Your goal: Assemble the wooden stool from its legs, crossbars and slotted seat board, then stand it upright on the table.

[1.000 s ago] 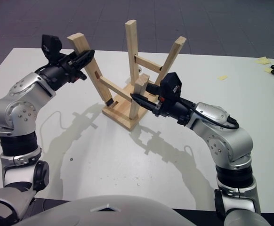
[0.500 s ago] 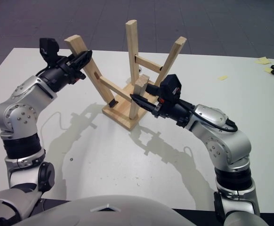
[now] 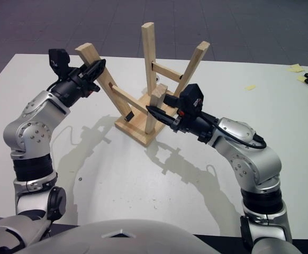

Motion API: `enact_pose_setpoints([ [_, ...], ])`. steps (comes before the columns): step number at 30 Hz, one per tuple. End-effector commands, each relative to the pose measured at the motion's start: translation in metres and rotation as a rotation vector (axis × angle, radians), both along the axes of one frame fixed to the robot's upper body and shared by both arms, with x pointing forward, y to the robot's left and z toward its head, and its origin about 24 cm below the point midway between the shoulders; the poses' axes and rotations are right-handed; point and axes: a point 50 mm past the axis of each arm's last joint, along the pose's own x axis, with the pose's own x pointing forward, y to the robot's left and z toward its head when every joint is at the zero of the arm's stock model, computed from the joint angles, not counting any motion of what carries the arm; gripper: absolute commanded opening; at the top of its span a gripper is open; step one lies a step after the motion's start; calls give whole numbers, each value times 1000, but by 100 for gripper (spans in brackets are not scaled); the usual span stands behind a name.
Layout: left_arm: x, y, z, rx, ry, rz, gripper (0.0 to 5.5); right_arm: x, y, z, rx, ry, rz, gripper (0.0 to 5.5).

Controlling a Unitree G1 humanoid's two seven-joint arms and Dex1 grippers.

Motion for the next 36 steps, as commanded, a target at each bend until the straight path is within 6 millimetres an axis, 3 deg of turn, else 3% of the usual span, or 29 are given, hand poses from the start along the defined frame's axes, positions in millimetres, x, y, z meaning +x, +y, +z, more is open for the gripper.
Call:
enact_pose_setpoints([
  [1, -6, -9, -6, 61, 8, -76, 105, -1, 3, -13, -14, 74, 16, 212],
  [10, -9, -14, -10, 105, -5, -100, 105, -1, 4, -12, -5, 71, 8, 211],
  [17, -5, -5, -5, 131, -29, -69, 105, 0, 4, -12, -2, 67, 0, 211],
  [26, -11, -19, -1, 167, -72, -136, 105, 1, 5, -10, 6, 63, -11, 211],
  [36, -17, -26, -16, 147, 8, -99, 105, 1, 5, -11, 0, 60, -18, 211],
])
